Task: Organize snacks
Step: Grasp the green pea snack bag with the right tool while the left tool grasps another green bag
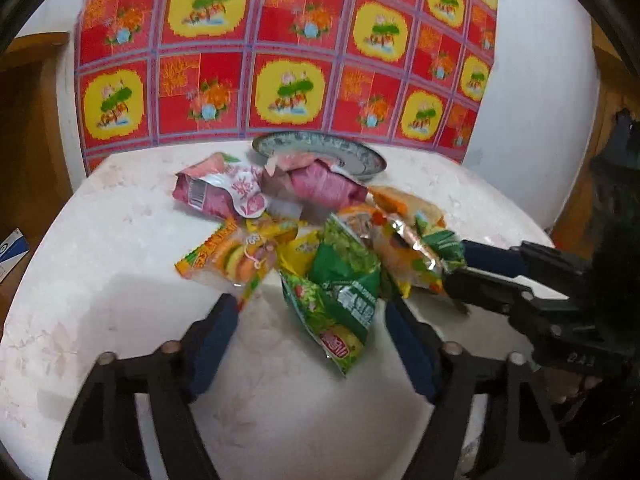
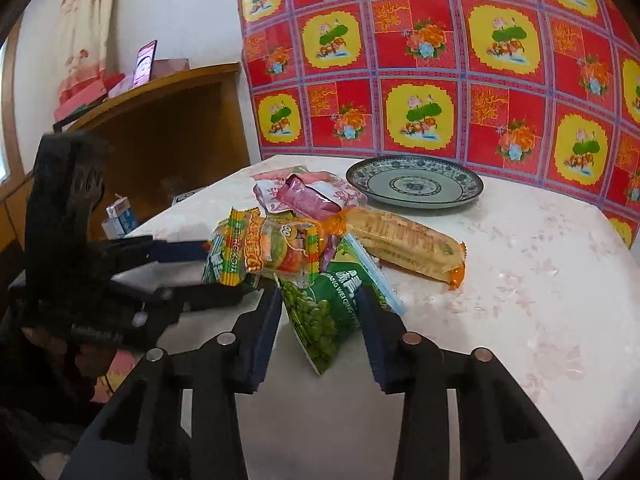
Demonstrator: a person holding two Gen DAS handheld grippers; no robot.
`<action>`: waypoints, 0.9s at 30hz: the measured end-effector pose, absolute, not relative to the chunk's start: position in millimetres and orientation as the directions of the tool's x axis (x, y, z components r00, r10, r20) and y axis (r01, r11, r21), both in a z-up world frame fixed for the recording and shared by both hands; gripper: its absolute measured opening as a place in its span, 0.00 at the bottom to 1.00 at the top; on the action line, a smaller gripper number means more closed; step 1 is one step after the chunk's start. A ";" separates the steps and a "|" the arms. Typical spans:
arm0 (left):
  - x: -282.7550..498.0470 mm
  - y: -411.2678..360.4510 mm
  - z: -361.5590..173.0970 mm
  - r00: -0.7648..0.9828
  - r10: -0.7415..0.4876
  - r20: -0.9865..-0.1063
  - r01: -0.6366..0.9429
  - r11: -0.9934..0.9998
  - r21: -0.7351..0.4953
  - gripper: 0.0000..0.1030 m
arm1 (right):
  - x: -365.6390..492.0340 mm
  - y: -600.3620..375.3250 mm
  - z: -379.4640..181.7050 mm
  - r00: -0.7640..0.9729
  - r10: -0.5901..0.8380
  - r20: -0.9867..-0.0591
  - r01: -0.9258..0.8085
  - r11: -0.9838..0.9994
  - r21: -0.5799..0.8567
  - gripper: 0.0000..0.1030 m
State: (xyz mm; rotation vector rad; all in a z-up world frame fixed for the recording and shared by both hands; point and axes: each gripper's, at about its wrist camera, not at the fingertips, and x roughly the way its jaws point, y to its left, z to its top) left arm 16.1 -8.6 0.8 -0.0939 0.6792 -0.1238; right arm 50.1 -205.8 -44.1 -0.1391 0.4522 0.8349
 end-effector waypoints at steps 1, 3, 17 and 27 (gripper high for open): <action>17.3 -11.3 0.8 0.767 -0.130 -0.628 0.078 0.991 -0.110 0.70 | 49.5 -207.0 -45.0 0.587 0.680 -0.440 -0.739 0.671 0.051 0.35; 16.7 -14.8 1.5 0.765 -0.120 -0.632 0.078 0.992 -0.094 0.61 | 49.6 -210.6 -46.5 0.585 0.682 -0.439 -0.740 0.671 0.057 0.34; 1.3 -11.8 5.7 0.778 -0.090 -0.621 0.037 0.994 -0.099 0.33 | 48.8 -225.5 -49.6 0.551 0.734 -0.397 -0.748 0.646 0.153 0.30; -7.6 2.4 15.8 0.819 -0.055 -0.572 -0.017 0.993 -0.120 0.30 | 45.1 -233.6 -44.4 0.563 0.741 -0.366 -0.737 0.650 0.183 0.30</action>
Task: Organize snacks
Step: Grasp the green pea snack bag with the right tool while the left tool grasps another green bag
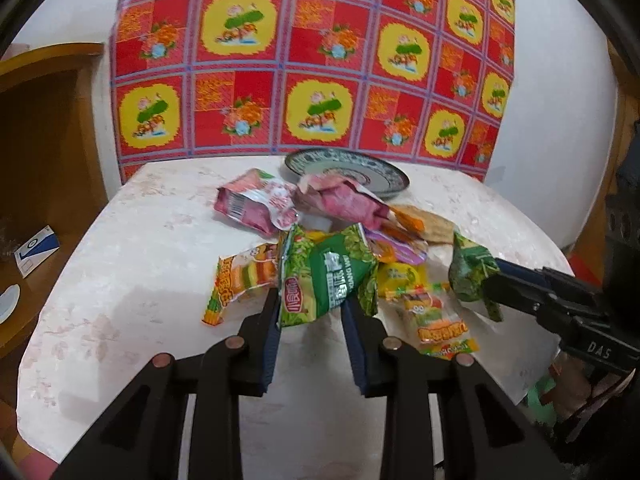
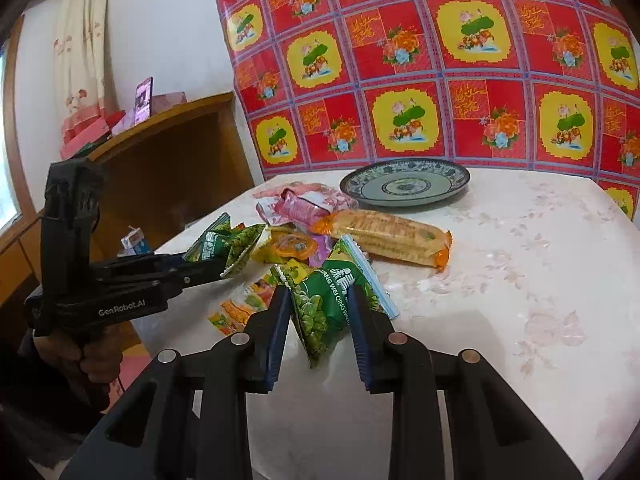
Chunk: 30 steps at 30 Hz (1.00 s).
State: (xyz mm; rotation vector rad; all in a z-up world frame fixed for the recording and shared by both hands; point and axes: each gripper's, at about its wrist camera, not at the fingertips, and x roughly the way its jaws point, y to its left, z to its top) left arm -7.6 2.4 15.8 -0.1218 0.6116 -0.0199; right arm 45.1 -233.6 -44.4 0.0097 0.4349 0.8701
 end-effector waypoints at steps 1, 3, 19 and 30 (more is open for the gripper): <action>-9.3 4.4 16.9 0.823 -0.056 -0.565 -0.019 0.992 -0.125 0.29 | 44.4 -233.6 -43.3 0.562 0.744 -0.362 -0.740 0.648 0.183 0.30; -10.5 5.6 18.8 0.828 -0.060 -0.557 -0.014 0.992 -0.128 0.29 | 43.3 -232.8 -41.9 0.560 0.747 -0.358 -0.745 0.643 0.176 0.29; -10.2 -3.1 35.4 0.853 -0.204 -0.480 0.117 0.972 -0.205 0.36 | 50.0 -232.2 -32.5 0.583 0.725 -0.367 -0.721 0.670 0.177 0.29; -8.8 -20.8 26.7 0.830 -0.224 -0.511 0.162 0.973 -0.164 0.62 | 53.8 -230.3 -38.0 0.579 0.717 -0.388 -0.713 0.676 0.186 0.29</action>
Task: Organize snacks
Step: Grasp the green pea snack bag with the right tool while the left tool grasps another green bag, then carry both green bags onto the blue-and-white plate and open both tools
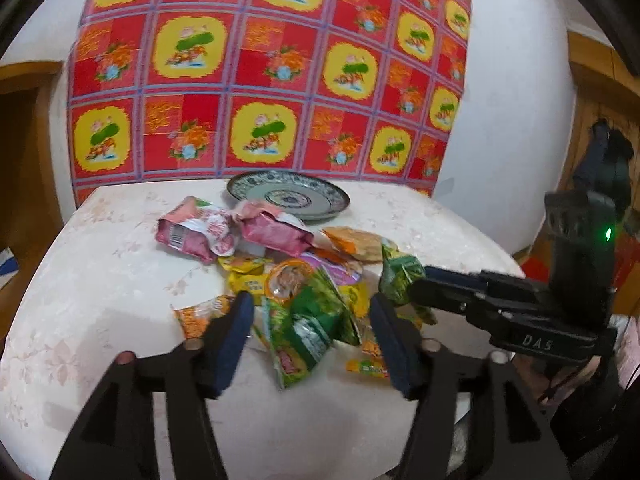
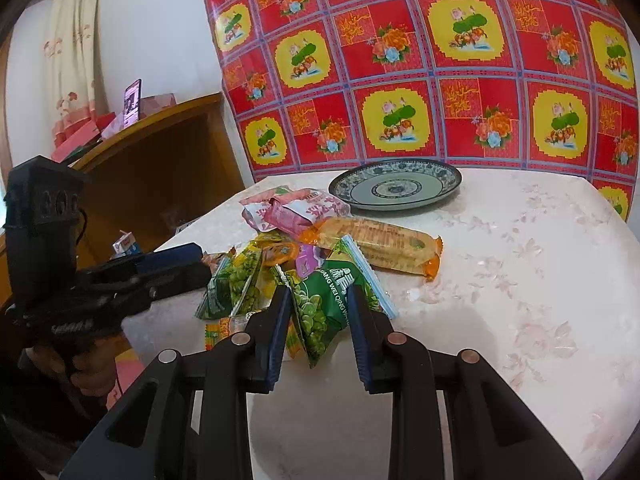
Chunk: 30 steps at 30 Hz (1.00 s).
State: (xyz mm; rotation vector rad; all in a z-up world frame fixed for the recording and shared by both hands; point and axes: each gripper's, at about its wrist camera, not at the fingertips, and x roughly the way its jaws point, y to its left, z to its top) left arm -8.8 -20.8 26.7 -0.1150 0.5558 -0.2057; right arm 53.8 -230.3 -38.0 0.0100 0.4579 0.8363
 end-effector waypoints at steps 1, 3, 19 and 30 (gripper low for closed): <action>-5.1 -24.7 24.1 0.819 -0.220 -0.530 0.163 0.975 -0.152 0.62 | 53.6 -230.2 -38.2 0.578 0.718 -0.388 -0.714 0.675 0.186 0.29; 2.9 -29.7 19.3 0.801 -0.204 -0.563 0.149 0.978 -0.144 0.62 | 53.3 -229.7 -39.2 0.574 0.720 -0.389 -0.716 0.672 0.188 0.29; -3.0 -43.2 18.1 0.822 -0.157 -0.547 0.144 0.987 -0.067 0.28 | 52.3 -235.6 -39.8 0.583 0.717 -0.381 -0.707 0.679 0.196 0.29; -21.1 -24.5 56.4 0.884 -0.203 -0.420 0.166 0.978 -0.124 0.27 | 53.1 -229.4 -22.8 0.600 0.706 -0.377 -0.713 0.685 0.150 0.29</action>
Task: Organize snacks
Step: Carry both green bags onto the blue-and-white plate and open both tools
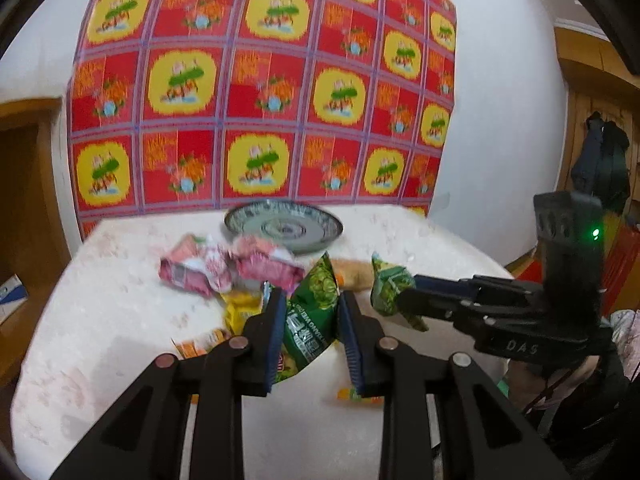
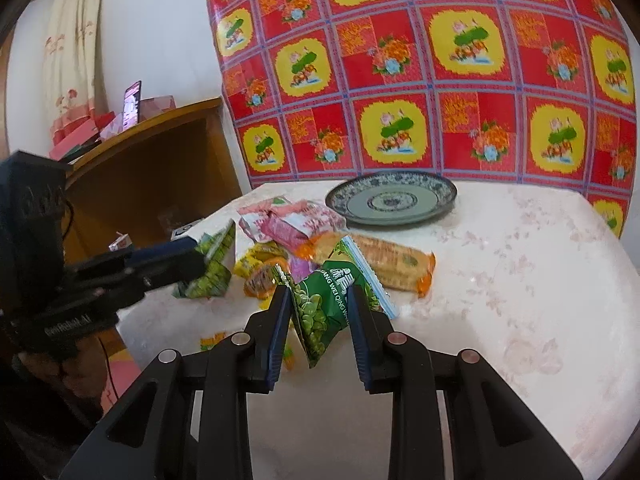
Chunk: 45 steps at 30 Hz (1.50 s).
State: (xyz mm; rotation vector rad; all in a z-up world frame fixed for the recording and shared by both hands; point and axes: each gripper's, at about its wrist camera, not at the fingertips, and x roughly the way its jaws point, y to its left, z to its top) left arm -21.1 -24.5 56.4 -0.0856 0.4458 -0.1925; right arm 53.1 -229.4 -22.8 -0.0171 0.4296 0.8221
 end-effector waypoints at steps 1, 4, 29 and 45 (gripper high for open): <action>-21.6 -24.8 62.0 0.889 -0.197 -0.414 0.164 0.980 -0.114 0.27 | 52.8 -228.7 -20.3 0.601 0.705 -0.376 -0.714 0.685 0.144 0.29; -18.1 -26.7 75.0 0.888 -0.176 -0.425 0.159 0.984 -0.074 0.27 | 52.4 -225.7 -8.2 0.604 0.705 -0.372 -0.724 0.680 0.115 0.29; 216.1 -19.9 62.4 0.666 -0.238 -0.707 0.314 0.949 -0.023 0.27 | 258.6 -170.4 28.9 0.587 0.541 -0.602 -0.658 0.752 0.034 0.29; 234.3 1.2 48.6 0.675 -0.206 -0.709 0.219 0.973 -0.074 0.55 | 275.7 -161.4 15.6 0.559 0.546 -0.624 -0.616 0.777 0.128 0.34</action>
